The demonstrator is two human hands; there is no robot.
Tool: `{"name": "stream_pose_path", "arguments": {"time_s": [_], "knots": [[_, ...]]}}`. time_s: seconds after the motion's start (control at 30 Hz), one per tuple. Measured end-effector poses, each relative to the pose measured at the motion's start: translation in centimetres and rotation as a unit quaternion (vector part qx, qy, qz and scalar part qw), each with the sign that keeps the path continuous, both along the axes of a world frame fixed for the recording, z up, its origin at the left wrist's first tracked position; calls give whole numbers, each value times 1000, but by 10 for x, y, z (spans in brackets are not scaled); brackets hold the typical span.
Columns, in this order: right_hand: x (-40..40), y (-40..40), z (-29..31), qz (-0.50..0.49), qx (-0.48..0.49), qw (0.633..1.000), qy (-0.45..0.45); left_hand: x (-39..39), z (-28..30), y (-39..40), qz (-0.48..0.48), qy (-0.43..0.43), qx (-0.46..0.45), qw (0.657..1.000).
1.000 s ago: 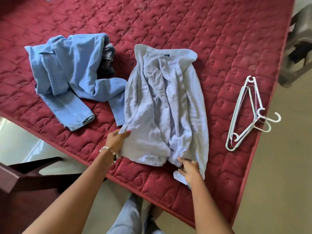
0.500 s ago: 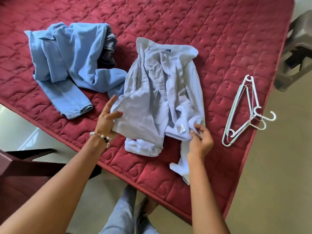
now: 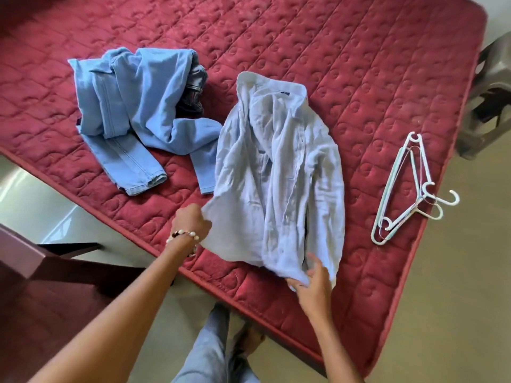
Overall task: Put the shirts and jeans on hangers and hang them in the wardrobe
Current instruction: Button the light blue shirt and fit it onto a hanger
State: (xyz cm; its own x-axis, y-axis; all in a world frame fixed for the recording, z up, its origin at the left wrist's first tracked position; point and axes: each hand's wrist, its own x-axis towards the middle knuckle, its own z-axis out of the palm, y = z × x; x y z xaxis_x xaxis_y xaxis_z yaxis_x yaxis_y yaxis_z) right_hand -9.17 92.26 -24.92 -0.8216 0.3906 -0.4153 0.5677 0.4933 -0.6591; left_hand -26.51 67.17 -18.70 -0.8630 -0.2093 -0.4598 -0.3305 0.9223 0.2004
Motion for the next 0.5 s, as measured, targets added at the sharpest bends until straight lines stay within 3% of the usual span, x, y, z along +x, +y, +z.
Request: {"name": "stream_pose_path", "arguments": {"time_s": [0.03, 0.1, 0.13, 0.23, 0.3, 0.37, 0.43, 0.5], "knots": [[4, 4, 4, -90, -17, 996, -18, 4, -3, -5, 70, 12, 32, 997], [8, 9, 10, -126, -42, 986, -104, 18, -11, -8, 182, -17, 154, 971], [10, 11, 9, -134, -52, 982, -125, 25, -13, -6, 250, -34, 250, 935], [6, 12, 11, -197, -64, 975, -77, 40, -18, 1, 423, -66, 479, 766], [1, 16, 10, -236, -134, 962, -35, 39, -11, 3, 424, -57, 579, 693], [-7, 29, 22, -265, -166, 950, 16, 25, 2, -2, 427, 17, 665, 612], [-22, 48, 38, -359, -260, 884, 150, 2, 17, -13, 462, 120, 721, 503], [-37, 57, 47, -440, -443, 734, 266, -13, 33, -25, 457, 177, 750, 445]]}}
